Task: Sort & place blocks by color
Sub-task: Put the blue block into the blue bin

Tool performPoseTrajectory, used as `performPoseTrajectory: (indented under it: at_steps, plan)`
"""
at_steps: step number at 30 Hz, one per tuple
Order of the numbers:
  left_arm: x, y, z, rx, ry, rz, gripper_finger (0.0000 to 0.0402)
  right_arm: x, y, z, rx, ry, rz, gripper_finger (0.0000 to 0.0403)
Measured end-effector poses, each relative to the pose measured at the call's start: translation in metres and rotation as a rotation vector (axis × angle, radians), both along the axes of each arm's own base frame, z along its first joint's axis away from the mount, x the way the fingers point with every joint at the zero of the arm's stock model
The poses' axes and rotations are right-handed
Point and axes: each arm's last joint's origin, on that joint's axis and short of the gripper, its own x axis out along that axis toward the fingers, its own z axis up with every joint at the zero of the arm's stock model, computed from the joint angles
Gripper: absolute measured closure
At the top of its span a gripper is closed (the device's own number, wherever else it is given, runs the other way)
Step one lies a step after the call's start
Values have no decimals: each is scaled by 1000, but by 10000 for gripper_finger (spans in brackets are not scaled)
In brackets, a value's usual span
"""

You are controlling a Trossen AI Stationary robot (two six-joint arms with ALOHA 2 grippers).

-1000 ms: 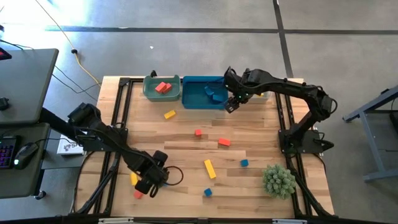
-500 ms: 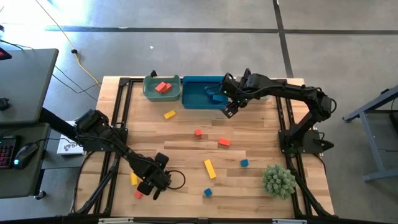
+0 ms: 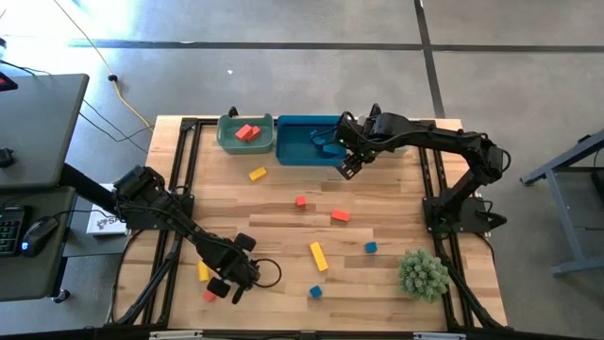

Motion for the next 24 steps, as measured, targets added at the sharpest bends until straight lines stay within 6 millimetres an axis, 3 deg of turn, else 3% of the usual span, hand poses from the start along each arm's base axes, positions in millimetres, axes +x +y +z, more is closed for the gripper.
performPoseTrajectory:
  at_steps: [11,24]
  plan:
    - [13,36,27,3,-123,75,329,-1,-3,0,-9,9,20,192]
    - [27,135,59,89,-267,290,329,-6,-31,1,-45,-1,51,192]
